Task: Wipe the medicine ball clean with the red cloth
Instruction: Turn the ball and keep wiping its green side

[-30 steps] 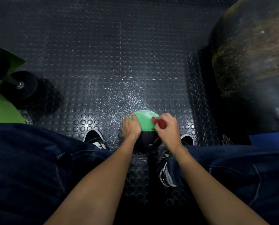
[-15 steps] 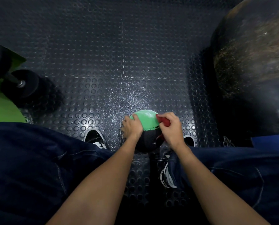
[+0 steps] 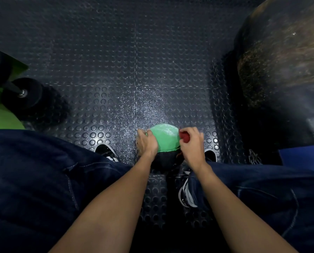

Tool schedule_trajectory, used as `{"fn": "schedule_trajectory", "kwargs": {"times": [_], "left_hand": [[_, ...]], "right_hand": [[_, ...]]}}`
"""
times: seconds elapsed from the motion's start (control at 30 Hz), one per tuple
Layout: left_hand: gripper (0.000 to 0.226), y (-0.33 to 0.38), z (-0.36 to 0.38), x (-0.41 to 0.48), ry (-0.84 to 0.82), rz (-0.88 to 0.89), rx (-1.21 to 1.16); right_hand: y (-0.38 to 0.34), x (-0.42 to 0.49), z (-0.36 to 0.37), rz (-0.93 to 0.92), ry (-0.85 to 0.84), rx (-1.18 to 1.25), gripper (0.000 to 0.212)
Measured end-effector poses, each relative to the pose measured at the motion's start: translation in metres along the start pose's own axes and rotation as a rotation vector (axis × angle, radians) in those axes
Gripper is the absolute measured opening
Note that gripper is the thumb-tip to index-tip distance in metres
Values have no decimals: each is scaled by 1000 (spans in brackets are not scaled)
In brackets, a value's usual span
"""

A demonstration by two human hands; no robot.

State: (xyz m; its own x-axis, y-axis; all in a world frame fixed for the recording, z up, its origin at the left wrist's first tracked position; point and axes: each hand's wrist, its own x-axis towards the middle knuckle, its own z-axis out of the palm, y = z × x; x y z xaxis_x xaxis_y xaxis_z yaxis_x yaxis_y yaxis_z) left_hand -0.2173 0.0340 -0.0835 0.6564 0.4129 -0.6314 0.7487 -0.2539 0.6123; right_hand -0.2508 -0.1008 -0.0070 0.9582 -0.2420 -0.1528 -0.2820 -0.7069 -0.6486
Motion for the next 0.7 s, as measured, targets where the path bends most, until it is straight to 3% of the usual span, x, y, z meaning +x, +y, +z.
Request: {"fn": "schedule_trajectory", "kwargs": {"times": [0.1, 0.2, 0.33, 0.43, 0.53, 0.7], "left_hand": [[18, 3, 4, -4, 35, -43, -21], [18, 3, 7, -8, 76, -58, 27], [18, 0, 6, -4, 63, -37, 65], [30, -1, 5, -4, -1, -35, 95], [53, 5, 10, -11, -9, -42, 170], [53, 15, 12, -18, -11, -11, 272]], "right_hand": [[0, -7, 9, 65, -6, -120, 38], [-3, -19, 19, -99, 4, -142, 33], [1, -21, 4, -342, -103, -31, 31], [5, -9, -7, -105, -47, 57, 43], [3, -6, 2, 67, -1, -76, 41], [-1, -23, 7, -256, -89, -142, 32]]}}
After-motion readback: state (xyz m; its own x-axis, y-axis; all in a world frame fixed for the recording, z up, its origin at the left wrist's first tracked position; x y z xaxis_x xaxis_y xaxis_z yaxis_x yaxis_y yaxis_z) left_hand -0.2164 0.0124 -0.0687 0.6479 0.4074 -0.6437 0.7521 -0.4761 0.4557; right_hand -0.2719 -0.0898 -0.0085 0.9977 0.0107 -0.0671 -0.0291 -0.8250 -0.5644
